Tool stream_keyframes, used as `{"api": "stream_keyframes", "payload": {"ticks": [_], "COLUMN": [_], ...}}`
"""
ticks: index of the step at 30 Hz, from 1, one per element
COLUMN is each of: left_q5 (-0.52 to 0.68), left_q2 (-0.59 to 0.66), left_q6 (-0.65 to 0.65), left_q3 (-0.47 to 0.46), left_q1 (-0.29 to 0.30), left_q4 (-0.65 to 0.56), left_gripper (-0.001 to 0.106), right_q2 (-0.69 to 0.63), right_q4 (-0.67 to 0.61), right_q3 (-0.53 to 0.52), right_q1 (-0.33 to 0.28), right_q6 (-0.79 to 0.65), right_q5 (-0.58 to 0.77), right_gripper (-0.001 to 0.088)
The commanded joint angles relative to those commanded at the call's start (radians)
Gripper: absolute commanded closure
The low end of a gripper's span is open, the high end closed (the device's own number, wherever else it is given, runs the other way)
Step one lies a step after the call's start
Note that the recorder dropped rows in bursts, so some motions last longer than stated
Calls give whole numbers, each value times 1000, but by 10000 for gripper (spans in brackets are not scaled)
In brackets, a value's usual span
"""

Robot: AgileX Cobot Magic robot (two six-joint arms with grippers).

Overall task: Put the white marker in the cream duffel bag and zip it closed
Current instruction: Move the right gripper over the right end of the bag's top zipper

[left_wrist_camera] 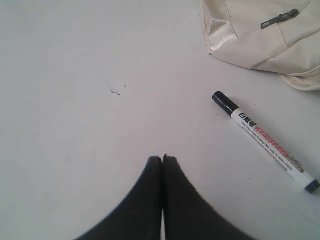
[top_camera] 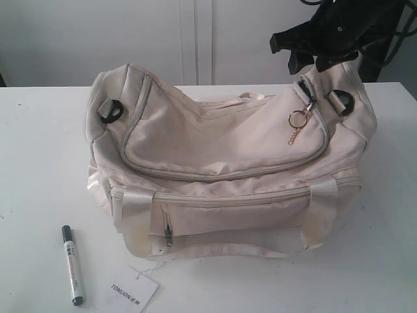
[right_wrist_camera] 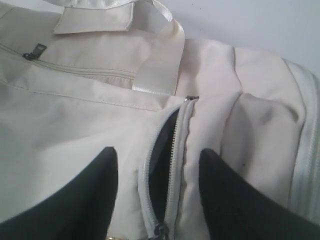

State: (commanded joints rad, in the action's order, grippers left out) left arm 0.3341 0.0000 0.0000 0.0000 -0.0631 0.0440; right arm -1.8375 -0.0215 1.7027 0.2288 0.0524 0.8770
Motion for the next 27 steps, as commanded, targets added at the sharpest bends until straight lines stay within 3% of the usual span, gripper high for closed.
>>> {"api": "stream_keyframes", "payload": {"ticks": [23, 27], "left_q5": [0, 0], "left_q2": [0, 0], "left_q6": [0, 0], "left_q3": [0, 0], "left_q1": [0, 0], "left_q4": [0, 0], "left_gripper": [1053, 1053], "right_q2": [-77, -77], "right_q4": [22, 22], "right_q3": [0, 0], "right_q1": [0, 0], "right_q6": [63, 63], "right_q5": [65, 76], "right_gripper": [393, 474]}}
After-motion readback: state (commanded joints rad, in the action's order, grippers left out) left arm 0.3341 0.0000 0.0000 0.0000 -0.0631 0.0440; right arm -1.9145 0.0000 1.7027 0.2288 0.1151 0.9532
